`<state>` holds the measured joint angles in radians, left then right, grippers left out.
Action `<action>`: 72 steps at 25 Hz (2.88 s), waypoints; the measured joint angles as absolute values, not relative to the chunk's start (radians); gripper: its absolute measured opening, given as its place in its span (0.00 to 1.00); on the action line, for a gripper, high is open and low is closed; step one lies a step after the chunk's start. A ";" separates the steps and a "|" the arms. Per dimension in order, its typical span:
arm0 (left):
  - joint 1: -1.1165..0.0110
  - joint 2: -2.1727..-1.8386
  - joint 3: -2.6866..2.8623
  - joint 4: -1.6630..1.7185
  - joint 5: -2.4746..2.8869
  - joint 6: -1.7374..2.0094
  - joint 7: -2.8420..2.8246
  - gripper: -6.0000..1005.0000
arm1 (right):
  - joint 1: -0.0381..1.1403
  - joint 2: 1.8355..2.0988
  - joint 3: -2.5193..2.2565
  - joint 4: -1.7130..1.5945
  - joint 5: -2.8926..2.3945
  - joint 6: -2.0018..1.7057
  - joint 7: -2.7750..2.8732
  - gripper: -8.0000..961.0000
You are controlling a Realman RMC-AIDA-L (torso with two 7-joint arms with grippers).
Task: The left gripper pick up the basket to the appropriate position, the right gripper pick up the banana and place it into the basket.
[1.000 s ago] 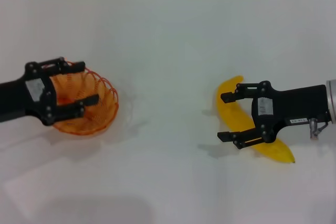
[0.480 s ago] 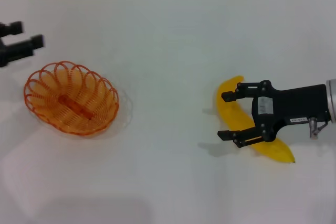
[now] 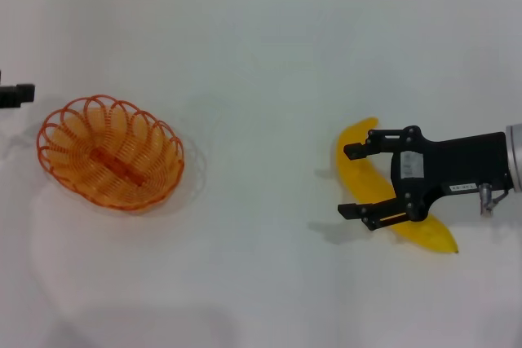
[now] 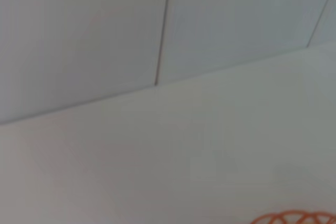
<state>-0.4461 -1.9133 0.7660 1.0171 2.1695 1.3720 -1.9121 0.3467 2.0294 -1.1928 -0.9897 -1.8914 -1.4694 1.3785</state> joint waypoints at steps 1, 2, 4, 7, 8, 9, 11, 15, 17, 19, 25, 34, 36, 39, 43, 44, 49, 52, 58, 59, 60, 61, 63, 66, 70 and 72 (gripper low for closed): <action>-0.450 -1.913 0.766 1.018 2.190 1.371 -1.918 0.72 | 0.347 2.029 -1.193 -0.989 -1.891 -1.469 1.379 0.92; -0.453 -1.913 0.766 1.018 2.208 1.368 -1.922 0.72 | 0.347 2.029 -1.194 -0.989 -1.891 -1.469 1.379 0.92; -0.465 -1.913 0.765 1.012 2.237 1.362 -1.924 0.72 | 0.348 2.029 -1.194 -0.989 -1.891 -1.469 1.379 0.92; -0.489 -1.920 0.765 0.991 2.262 1.343 -1.919 0.72 | 0.348 2.029 -1.196 -0.989 -1.891 -1.470 1.376 0.92; -0.495 -1.922 0.766 0.986 2.268 1.336 -1.917 0.72 | 0.348 2.029 -1.198 -0.989 -1.891 -1.470 1.375 0.92; -0.505 -1.924 0.766 0.979 2.276 1.328 -1.915 0.72 | 0.348 2.029 -1.199 -0.989 -1.891 -1.469 1.375 0.92; -0.528 -1.926 0.766 0.955 2.297 1.316 -1.915 0.72 | 0.350 2.029 -1.201 -0.989 -1.892 -1.470 1.376 0.92; -0.564 -1.925 0.773 0.909 2.329 1.312 -1.914 0.72 | 0.356 2.029 -1.202 -0.989 -1.894 -1.471 1.378 0.92; -0.573 -1.928 0.777 0.904 2.347 1.311 -1.913 0.72 | 0.356 2.029 -1.203 -0.989 -1.894 -1.472 1.379 0.92; -0.578 -1.936 0.780 0.903 2.367 1.311 -1.912 0.72 | 0.357 2.029 -1.203 -0.988 -1.894 -1.471 1.379 0.92; -0.585 -1.948 0.782 0.903 2.407 1.310 -1.909 0.72 | 0.359 2.029 -1.199 -0.978 -1.894 -1.470 1.379 0.92; -0.607 -1.974 0.782 0.889 2.456 1.274 -1.896 0.72 | 0.361 2.029 -1.201 -0.977 -1.894 -1.469 1.381 0.91; -0.610 -1.981 0.782 0.884 2.466 1.259 -1.896 0.72 | 0.361 2.029 -1.201 -0.977 -1.895 -1.469 1.386 0.91; -0.613 -1.991 0.782 0.881 2.479 1.247 -1.896 0.72 | 0.368 2.029 -1.201 -0.974 -1.902 -1.469 1.391 0.91; -0.614 -2.010 0.789 0.880 2.493 1.218 -1.895 0.72 | 0.374 2.029 -1.201 -0.962 -1.905 -1.470 1.391 0.91; -0.615 -2.014 0.791 0.880 2.499 1.210 -1.895 0.72 | 0.375 2.029 -1.201 -0.961 -1.906 -1.470 1.391 0.91; -0.621 -2.027 0.794 0.873 2.526 1.191 -1.894 0.72 | 0.384 2.029 -1.201 -0.945 -1.907 -1.470 1.391 0.91; -0.628 -2.027 0.795 0.859 2.526 1.183 -1.891 0.70 | 0.388 2.029 -1.200 -0.937 -1.913 -1.469 1.391 0.91; -0.630 -2.028 0.795 0.854 2.526 1.182 -1.881 0.65 | 0.401 2.029 -1.193 -0.920 -1.931 -1.468 1.396 0.91; -0.630 -2.028 0.795 0.854 2.524 1.181 -1.877 0.64 | 0.403 2.029 -1.193 -0.916 -1.931 -1.468 1.396 0.91; -0.629 -2.028 0.794 0.854 2.522 1.181 -1.873 0.63 | 0.403 2.029 -1.193 -0.914 -1.931 -1.468 1.397 0.91; -0.628 -2.028 0.793 0.854 2.521 1.181 -1.870 0.62 | 0.404 2.029 -1.193 -0.913 -1.931 -1.468 1.397 0.91; -0.625 -2.028 0.787 0.854 2.518 1.179 -1.867 0.61 | 0.404 2.029 -1.192 -0.913 -1.931 -1.468 1.397 0.91; -0.623 -2.026 0.784 0.854 2.515 1.177 -1.867 0.55 | 0.404 2.029 -1.191 -0.911 -1.931 -1.465 1.398 0.91; -0.624 -2.026 0.791 0.854 2.518 1.178 -1.867 0.46 | 0.404 2.029 -1.191 -0.910 -1.931 -1.455 1.402 0.91; -0.626 -2.026 0.792 0.854 2.522 1.178 -1.867 0.42 | 0.404 2.029 -1.190 -0.910 -1.931 -1.454 1.402 0.91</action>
